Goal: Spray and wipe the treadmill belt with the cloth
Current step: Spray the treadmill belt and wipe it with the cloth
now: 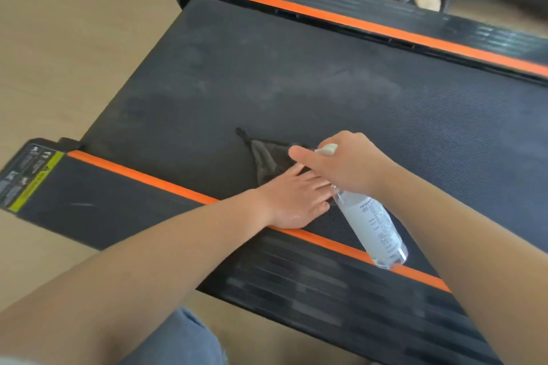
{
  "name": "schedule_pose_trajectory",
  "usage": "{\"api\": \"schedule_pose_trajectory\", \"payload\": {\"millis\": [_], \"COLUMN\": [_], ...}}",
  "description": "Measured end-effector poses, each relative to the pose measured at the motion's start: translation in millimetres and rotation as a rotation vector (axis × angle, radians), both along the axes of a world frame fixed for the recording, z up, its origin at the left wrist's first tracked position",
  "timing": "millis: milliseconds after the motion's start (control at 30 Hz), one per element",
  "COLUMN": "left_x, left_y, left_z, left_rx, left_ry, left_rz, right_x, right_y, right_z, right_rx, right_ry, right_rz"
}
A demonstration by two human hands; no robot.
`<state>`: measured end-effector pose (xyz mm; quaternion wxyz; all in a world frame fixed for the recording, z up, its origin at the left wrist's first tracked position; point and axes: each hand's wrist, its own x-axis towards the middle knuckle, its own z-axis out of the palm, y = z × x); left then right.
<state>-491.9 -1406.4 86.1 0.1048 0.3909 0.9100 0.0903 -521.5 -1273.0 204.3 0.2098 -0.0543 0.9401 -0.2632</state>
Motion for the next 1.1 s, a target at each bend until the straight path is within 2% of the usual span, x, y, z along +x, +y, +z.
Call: {"api": "schedule_pose_trajectory", "payload": {"millis": [100, 300, 467, 600, 800, 933, 1100], "left_x": [-3.0, -9.7, -17.4, -18.8, -22.4, -25.0, -25.4], "left_y": [-9.8, -23.2, -62.9, -108.2, -197.9, -214.7, -251.4], "left_z": [-0.7, -10.2, -15.3, -15.4, -8.8, -4.5, -1.2], "left_rx": [-0.022, -0.143, -0.161, -0.207, -0.32, -0.39, -0.437], "left_ry": [0.031, 0.044, 0.002, -0.031, -0.14, -0.173, -0.177], "left_rz": [0.028, 0.225, 0.624, 0.818, 1.345, 1.387, 1.443], "right_x": [-0.1, -4.0, -7.6, -10.8, -12.9, -15.1, -8.3], "right_y": [2.1, -7.0, -43.8, -65.7, -84.1, -105.5, -146.1], "right_z": [1.4, -1.3, -6.9, -10.0, -18.4, -25.2, -23.7], "right_rx": [-0.005, -0.027, -0.046, -0.034, 0.032, 0.047, 0.064], "right_ry": [0.0, -0.068, -0.082, -0.038, -0.065, -0.069, 0.005], "right_rz": [-0.001, 0.003, 0.083, 0.141, 0.206, 0.255, 0.491]}}
